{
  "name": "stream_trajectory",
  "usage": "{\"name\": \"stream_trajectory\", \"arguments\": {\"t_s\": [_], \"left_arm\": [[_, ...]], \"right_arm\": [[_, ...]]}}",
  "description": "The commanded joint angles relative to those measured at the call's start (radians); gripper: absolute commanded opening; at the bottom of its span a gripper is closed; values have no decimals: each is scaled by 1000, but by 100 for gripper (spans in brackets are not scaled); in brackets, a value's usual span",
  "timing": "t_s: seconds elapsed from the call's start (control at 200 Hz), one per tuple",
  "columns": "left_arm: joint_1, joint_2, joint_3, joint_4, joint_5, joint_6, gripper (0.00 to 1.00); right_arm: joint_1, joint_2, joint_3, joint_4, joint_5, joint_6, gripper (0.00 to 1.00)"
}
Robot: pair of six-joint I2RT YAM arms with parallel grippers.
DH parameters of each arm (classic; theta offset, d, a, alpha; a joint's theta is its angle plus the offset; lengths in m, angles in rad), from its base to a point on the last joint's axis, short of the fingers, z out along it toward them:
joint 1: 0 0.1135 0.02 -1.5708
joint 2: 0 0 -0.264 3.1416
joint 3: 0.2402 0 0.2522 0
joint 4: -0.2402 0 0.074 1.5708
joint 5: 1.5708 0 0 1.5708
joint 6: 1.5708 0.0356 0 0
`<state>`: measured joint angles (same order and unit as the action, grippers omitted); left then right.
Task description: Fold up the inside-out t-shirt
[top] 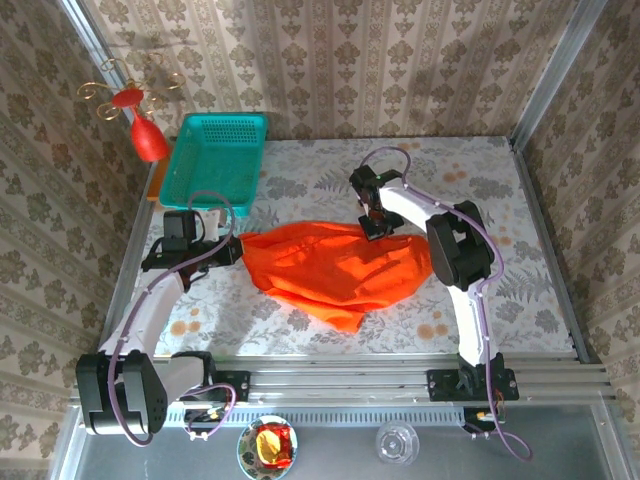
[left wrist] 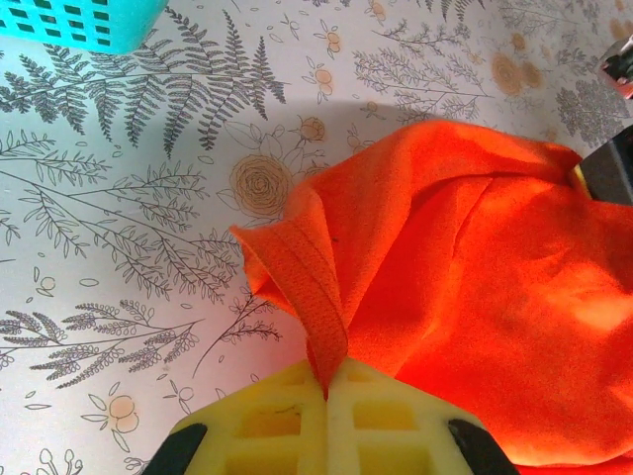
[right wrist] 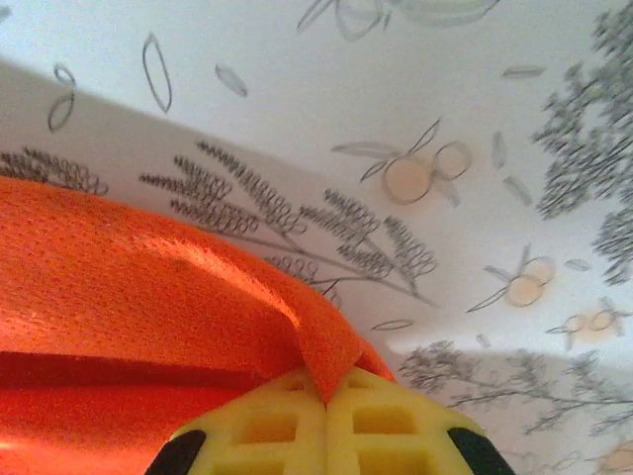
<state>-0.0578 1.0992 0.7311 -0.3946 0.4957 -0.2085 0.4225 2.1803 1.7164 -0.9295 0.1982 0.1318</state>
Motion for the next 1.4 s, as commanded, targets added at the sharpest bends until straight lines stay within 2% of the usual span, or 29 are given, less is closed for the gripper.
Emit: {"name": "stream_trajectory", "arguments": {"t_s": [0.0,0.205,0.395,0.525,0.7,0.78,0.94,1.01,1.06,1.12,1.22,1.395], "left_arm": [[-3,-13,67,-14,-8,28,0],[18,-9,246,-63,3,58,0],[110,-43,387,-100,51,61,0],[179,-97,415,-139,55,79,0],[229,-122,365,-162,60,104,0],[233,-89,319,-152,99,102,0],[214,-17,191,-51,139,53,0],[199,12,152,-2,139,39,0],[185,36,136,16,166,36,0],[171,60,129,28,167,35,0],[161,79,124,34,165,38,0],[159,72,109,43,158,37,0]], "right_arm": [[-20,-104,55,-44,69,-4,0],[-41,-298,228,-128,121,-15,0],[-41,-453,362,-231,124,-16,0],[-29,-582,303,-258,42,6,0],[-11,-763,94,-187,-167,67,0],[-11,-819,-17,-140,-213,97,0],[-23,-795,-225,-57,-164,131,0],[-31,-709,-268,-41,-89,152,0],[-33,-656,-277,-35,-39,157,5],[-32,-595,-258,-65,19,174,15],[-9,-559,-233,-103,52,195,30],[94,-615,-233,-126,51,245,38]]}}
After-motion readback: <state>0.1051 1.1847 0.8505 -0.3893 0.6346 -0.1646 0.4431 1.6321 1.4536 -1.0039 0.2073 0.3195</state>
